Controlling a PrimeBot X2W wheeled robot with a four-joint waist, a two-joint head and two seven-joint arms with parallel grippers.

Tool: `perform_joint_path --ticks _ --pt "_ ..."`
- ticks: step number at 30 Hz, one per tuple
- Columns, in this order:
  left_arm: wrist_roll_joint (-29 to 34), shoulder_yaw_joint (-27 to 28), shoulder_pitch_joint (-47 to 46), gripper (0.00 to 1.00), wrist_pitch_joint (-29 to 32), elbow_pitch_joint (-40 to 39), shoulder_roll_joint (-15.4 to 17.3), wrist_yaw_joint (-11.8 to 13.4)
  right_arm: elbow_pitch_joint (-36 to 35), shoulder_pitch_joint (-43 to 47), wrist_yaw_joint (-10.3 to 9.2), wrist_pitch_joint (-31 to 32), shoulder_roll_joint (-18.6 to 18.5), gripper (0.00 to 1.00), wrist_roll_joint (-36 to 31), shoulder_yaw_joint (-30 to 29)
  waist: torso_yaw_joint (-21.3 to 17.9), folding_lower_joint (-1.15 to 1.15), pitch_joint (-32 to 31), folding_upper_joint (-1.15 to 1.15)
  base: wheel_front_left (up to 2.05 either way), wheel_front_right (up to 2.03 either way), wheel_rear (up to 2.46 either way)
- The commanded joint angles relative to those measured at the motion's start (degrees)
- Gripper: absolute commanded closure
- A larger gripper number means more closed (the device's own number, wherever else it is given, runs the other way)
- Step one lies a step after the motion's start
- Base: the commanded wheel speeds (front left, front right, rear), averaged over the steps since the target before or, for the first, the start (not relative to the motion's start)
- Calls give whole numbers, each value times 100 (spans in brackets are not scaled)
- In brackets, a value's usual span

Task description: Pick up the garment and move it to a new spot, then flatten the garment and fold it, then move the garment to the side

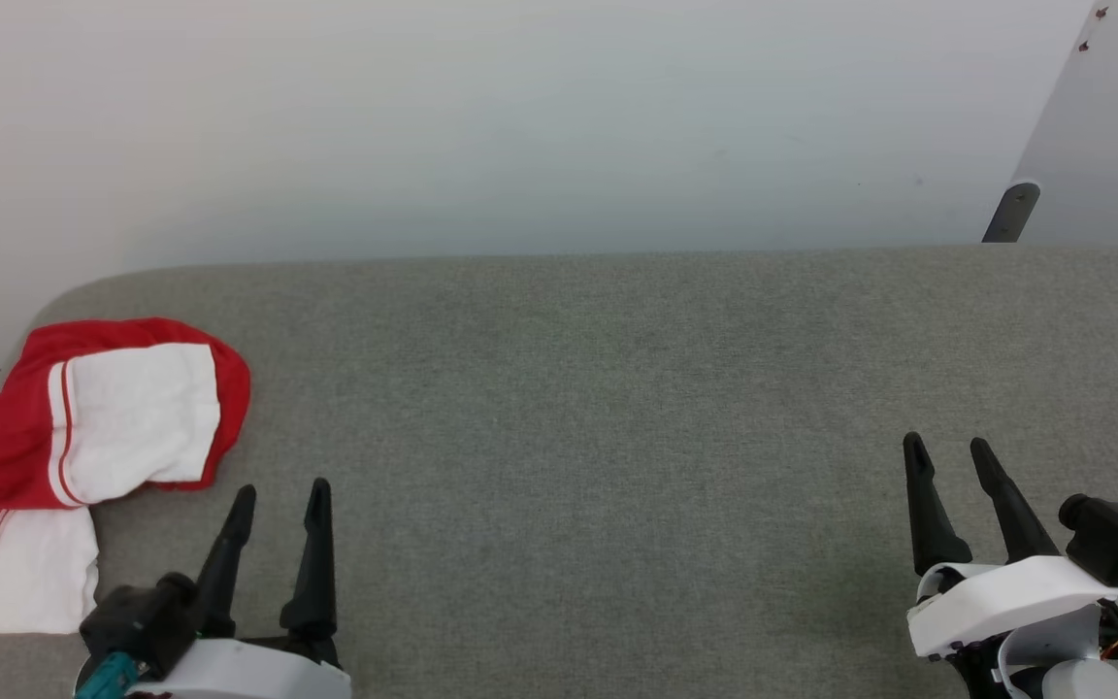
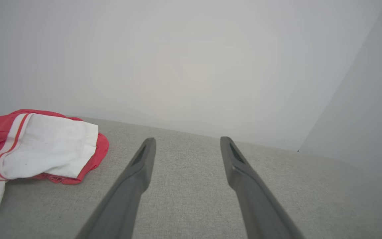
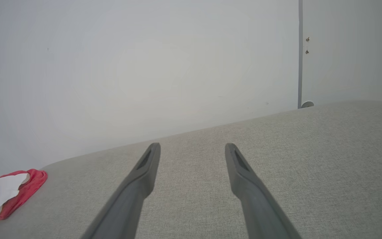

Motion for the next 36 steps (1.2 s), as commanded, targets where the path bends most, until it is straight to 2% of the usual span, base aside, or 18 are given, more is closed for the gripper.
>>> perform_joint_path --ticks 1,28,36 --pt "157 -3 35 0 -59 -68 37 -26 -49 -92 3 -37 1 0 -129 26 -2 0 0 0 0 0 0" --pt "1096 -100 175 0 -345 -197 124 -102 -94 -97 4 -280 -2 0 -1163 52 -25 0 -34 0 0 0 0" --pt "985 -69 182 0 -335 -135 105 -132 -96 -32 4 -282 -2 0 -1153 43 -36 0 -64 0 0 0 0"
